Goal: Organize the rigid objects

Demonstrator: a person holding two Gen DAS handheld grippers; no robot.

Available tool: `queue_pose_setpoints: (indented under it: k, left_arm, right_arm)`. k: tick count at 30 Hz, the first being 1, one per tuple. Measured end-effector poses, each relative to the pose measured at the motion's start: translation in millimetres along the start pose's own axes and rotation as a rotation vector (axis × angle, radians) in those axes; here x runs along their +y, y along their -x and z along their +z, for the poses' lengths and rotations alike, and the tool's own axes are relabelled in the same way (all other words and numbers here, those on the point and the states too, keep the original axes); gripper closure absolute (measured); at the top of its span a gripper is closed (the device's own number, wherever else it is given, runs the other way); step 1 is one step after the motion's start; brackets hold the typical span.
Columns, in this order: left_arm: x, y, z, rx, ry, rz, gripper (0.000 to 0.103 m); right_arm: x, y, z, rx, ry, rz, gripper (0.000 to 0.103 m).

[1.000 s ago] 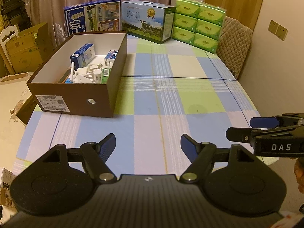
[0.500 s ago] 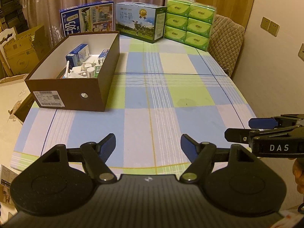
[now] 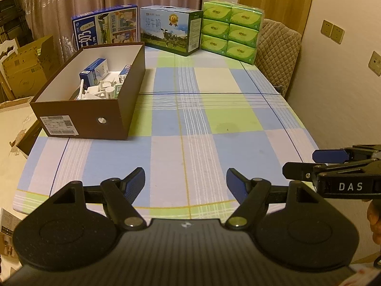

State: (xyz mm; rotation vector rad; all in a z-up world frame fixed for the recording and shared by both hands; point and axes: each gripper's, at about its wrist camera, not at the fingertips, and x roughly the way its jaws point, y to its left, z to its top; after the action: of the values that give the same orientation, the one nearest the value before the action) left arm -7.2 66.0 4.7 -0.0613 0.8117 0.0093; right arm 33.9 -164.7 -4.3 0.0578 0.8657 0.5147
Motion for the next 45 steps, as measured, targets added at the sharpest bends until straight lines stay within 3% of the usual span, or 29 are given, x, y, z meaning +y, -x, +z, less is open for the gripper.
queue_pose_setpoints:
  k: [45]
  left_arm:
    - [-3.4, -6.0, -1.1, 0.003, -0.002, 0.01, 0.031]
  right_arm:
    - [-2.2, -5.2, -1.8, 0.012, -0.005, 0.008, 0.033]
